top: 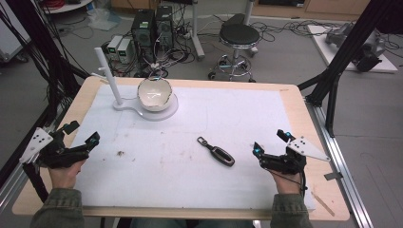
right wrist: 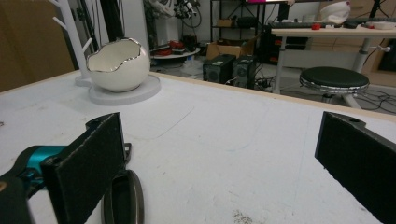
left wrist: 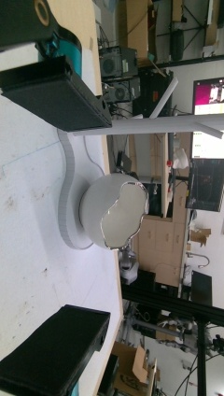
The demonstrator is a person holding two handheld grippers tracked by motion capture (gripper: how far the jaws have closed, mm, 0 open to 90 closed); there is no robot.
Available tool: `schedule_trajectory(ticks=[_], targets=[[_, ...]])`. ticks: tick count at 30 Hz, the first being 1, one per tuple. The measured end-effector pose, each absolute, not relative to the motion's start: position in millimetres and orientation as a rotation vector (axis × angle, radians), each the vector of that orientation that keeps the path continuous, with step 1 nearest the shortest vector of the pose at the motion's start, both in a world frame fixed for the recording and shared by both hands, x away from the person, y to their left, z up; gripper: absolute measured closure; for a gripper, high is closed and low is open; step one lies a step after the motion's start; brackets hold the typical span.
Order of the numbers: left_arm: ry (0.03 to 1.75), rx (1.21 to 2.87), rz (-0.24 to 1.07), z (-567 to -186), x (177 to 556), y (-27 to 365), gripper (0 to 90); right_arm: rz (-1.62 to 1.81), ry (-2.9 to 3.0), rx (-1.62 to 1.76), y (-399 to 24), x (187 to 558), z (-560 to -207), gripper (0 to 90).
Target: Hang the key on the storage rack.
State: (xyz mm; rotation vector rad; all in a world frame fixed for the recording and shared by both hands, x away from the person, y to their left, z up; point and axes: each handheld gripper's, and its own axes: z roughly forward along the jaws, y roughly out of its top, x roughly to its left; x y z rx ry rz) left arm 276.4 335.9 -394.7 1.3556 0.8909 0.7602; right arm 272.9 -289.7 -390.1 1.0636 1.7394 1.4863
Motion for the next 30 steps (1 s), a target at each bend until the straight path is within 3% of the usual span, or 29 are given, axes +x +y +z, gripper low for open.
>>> schedule_trajectory(ticks=[30], targets=[[0.895, 1.348, 0.745, -397.1, 275.1, 336.9, 7.7, 1.476, 1.759, 1.044, -279.0, 277.9, -389.0, 0.9]])
